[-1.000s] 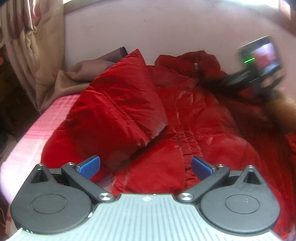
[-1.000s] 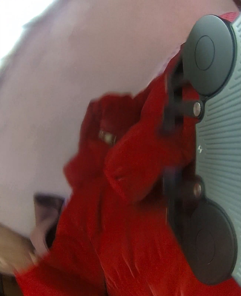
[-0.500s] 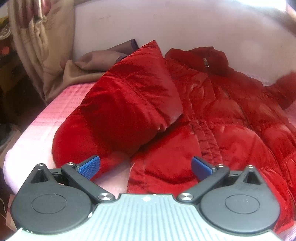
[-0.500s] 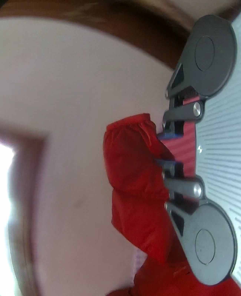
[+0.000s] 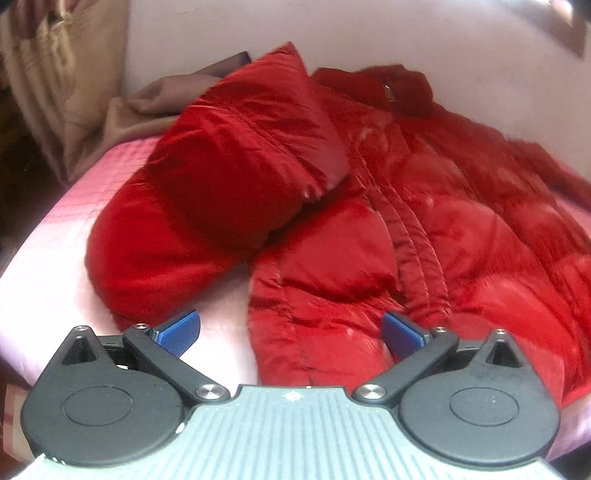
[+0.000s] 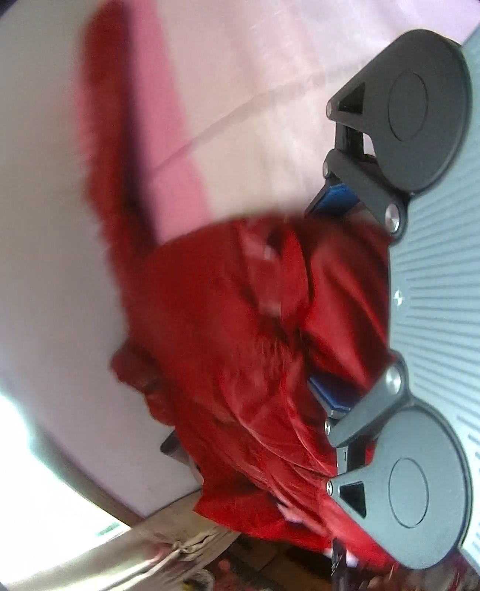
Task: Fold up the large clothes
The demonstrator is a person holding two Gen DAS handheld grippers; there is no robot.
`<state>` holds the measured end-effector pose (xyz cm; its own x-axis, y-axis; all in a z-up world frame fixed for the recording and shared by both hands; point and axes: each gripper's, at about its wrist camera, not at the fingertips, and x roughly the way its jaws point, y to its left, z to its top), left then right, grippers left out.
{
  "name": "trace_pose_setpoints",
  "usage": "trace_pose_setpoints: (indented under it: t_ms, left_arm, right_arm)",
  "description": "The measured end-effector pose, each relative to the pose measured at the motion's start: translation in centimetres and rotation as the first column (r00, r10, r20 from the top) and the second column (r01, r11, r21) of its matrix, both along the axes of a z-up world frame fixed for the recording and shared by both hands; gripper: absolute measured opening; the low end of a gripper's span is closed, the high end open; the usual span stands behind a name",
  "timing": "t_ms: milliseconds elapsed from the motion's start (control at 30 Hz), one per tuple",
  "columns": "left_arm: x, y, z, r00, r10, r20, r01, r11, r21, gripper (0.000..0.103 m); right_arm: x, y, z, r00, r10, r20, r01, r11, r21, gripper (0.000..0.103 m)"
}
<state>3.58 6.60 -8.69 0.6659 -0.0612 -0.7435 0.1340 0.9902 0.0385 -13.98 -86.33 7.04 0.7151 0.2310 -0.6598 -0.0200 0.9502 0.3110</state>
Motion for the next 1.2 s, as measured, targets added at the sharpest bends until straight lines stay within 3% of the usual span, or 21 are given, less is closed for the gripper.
trace_pose_setpoints:
  t_ms: [67, 100, 233, 367, 500, 600, 667, 700, 733, 767, 867, 967, 1100, 1200]
  left_arm:
    - [-0.4, -0.4, -0.2, 0.999, 0.004, 0.033, -0.004, 1.000, 0.019, 0.099]
    - [-0.6, -0.5, -0.2, 0.999, 0.003, 0.052, -0.005, 0.999, 0.038, 0.094]
    - [-1.4, -0.6, 0.0, 0.995, -0.011, 0.101, 0.002, 0.996, 0.092, 0.081]
    - [-1.0, 0.1, 0.4, 0.994, -0.002, 0.113, -0.014, 0.990, 0.139, 0.073]
    - [-0.9, 1.3, 0.6, 0.992, 0.030, 0.126, -0.049, 0.988, 0.147, 0.073]
    - [-1.2, 2.0, 1.1, 0.990, 0.049, 0.129, -0.065, 0.991, 0.116, 0.074]
    - [-1.8, 2.3, 1.7, 0.988, 0.052, 0.145, -0.068, 0.992, 0.107, 0.080]
    - [-2.1, 2.3, 1.9, 0.986, 0.049, 0.160, -0.066, 0.993, 0.102, 0.083]
    - [-2.5, 2.2, 2.3, 0.984, 0.046, 0.175, -0.064, 0.993, 0.097, 0.085]
    - [-2.8, 2.1, 2.7, 0.981, 0.045, 0.188, -0.063, 0.994, 0.089, 0.087]
    - [-3.3, 1.7, 3.7, 0.978, 0.039, 0.207, -0.050, 0.998, 0.049, 0.096]
    - [-3.6, 1.0, 4.4, 0.975, 0.034, 0.218, -0.036, 0.999, 0.008, 0.097]
    - [-4.0, -0.2, 5.2, 0.971, 0.025, 0.237, -0.017, 0.999, -0.036, 0.101]
    - [-3.8, -1.2, 5.5, 0.972, 0.017, 0.235, -0.009, 0.999, -0.034, 0.101]
  right_arm:
    - [0.7, 1.2, -0.7, 1.000, -0.005, 0.008, 0.005, 1.000, -0.002, 0.073]
    - [0.9, 1.4, -0.8, 1.000, -0.001, 0.011, 0.001, 1.000, 0.026, 0.049]
    - [1.0, 1.8, -0.7, 1.000, -0.005, 0.016, 0.004, 0.999, 0.034, 0.028]
    - [-2.6, 3.6, 0.4, 0.999, 0.039, 0.012, -0.040, 0.998, 0.051, 0.023]
    - [-5.7, 4.6, 0.0, 0.998, 0.065, -0.017, -0.063, 0.994, 0.088, 0.023]
    - [-6.0, 3.8, -0.4, 0.998, 0.058, -0.035, -0.051, 0.985, 0.163, 0.027]
    - [-5.8, 2.7, -0.1, 0.999, 0.017, -0.031, -0.009, 0.968, 0.253, 0.047]
    - [-5.7, 2.1, 0.1, 1.000, -0.002, -0.027, 0.010, 0.956, 0.292, 0.070]
    - [-5.8, 1.4, 0.7, 1.000, -0.017, -0.001, 0.017, 0.945, 0.327, 0.086]
    - [-5.8, 1.2, 1.2, 0.999, -0.035, 0.030, 0.023, 0.944, 0.331, 0.089]
    - [-5.4, -0.4, 3.3, 0.992, -0.096, 0.082, 0.068, 0.953, 0.296, 0.090]
    - [-3.5, -2.9, 5.0, 0.979, -0.164, 0.118, 0.122, 0.945, 0.303, 0.090]
    - [1.7, -7.4, 5.5, 0.954, -0.275, 0.118, 0.218, 0.909, 0.355, 0.090]
    - [5.8, -10.9, 4.7, 0.923, -0.373, 0.094, 0.322, 0.883, 0.343, 0.090]
